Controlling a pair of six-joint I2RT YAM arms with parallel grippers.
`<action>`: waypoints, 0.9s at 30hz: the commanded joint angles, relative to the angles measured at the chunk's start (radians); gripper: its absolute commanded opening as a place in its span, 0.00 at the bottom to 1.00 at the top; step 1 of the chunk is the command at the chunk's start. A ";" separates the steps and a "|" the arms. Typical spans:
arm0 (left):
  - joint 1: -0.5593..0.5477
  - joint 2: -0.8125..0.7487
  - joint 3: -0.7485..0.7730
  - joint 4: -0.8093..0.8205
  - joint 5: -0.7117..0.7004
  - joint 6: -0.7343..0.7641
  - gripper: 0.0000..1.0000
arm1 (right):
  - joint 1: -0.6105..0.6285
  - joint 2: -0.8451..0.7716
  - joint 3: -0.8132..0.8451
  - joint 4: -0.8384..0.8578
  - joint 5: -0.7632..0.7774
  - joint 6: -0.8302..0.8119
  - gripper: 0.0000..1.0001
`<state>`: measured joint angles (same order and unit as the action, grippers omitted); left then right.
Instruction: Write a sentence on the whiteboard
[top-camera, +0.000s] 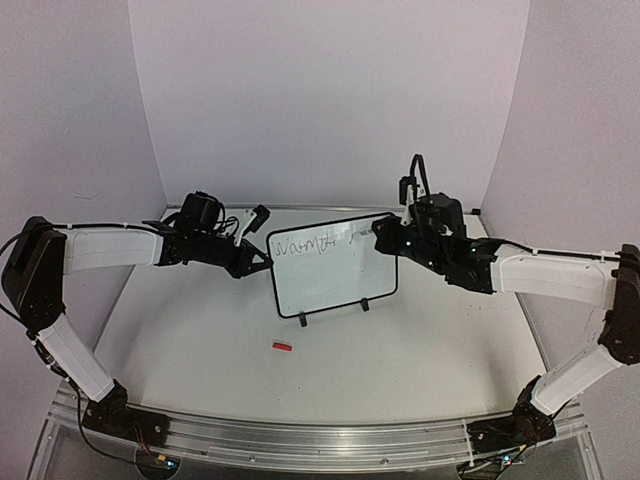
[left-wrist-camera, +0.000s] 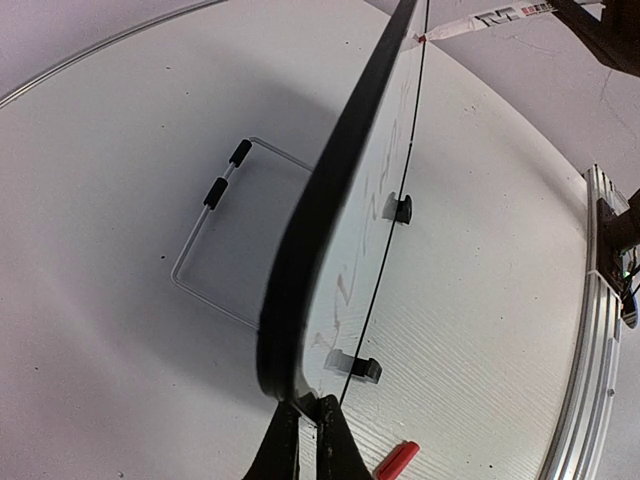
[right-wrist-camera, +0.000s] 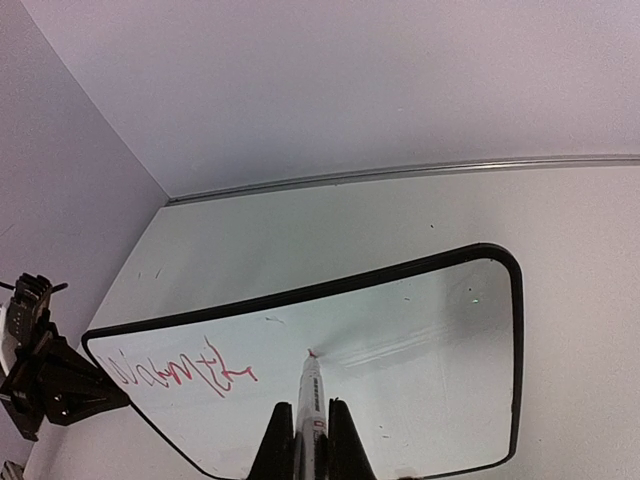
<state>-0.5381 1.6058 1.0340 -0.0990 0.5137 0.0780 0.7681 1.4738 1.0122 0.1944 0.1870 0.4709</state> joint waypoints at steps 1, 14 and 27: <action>0.000 0.031 0.019 -0.048 -0.073 0.050 0.00 | -0.006 -0.003 0.024 0.039 0.016 -0.008 0.00; -0.001 0.031 0.019 -0.048 -0.072 0.048 0.00 | -0.006 -0.074 -0.039 0.036 0.049 0.000 0.00; 0.000 0.034 0.024 -0.053 -0.073 0.048 0.00 | -0.006 -0.020 -0.009 0.037 0.041 -0.011 0.00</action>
<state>-0.5381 1.6062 1.0340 -0.0998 0.5133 0.0784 0.7681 1.4376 0.9722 0.2092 0.2157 0.4713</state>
